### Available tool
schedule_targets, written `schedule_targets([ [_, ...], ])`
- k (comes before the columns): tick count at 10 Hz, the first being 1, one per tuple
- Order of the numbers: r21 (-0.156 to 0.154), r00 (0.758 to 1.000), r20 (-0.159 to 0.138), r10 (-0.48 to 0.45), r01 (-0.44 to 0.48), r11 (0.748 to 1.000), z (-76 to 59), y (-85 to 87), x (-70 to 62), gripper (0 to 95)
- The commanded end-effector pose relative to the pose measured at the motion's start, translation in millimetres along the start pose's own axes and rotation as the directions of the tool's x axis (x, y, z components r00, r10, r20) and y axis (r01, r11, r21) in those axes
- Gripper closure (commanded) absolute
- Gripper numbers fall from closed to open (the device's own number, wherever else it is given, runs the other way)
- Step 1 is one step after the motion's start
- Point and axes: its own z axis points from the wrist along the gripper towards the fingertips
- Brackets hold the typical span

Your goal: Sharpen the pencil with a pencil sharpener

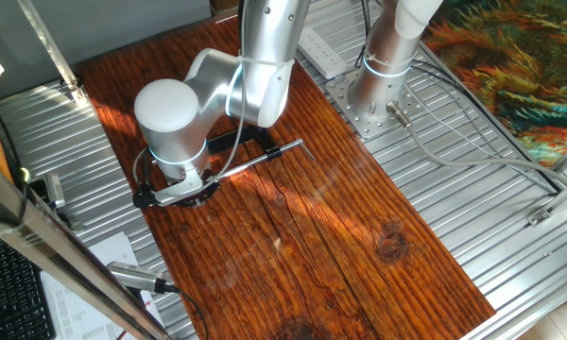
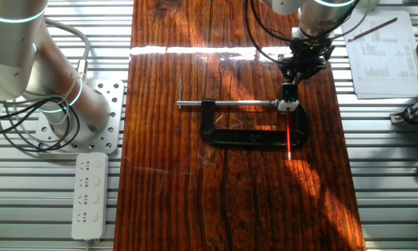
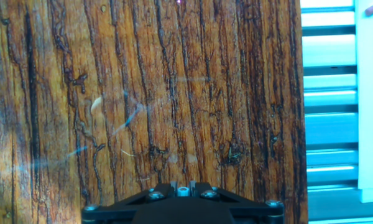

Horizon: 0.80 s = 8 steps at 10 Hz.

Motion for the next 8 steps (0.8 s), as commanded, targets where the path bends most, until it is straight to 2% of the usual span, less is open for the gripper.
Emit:
schedule_targets([
  [1, -0.001, 1.000, -0.003, 0.000, 0.000, 1.000, -2.2, 0.1, -0.2, 95.0],
  [8, 0.001, 1.000, -0.003, -0.011, 0.011, 1.000, -4.7, -2.2, 3.9, 95.0],
])
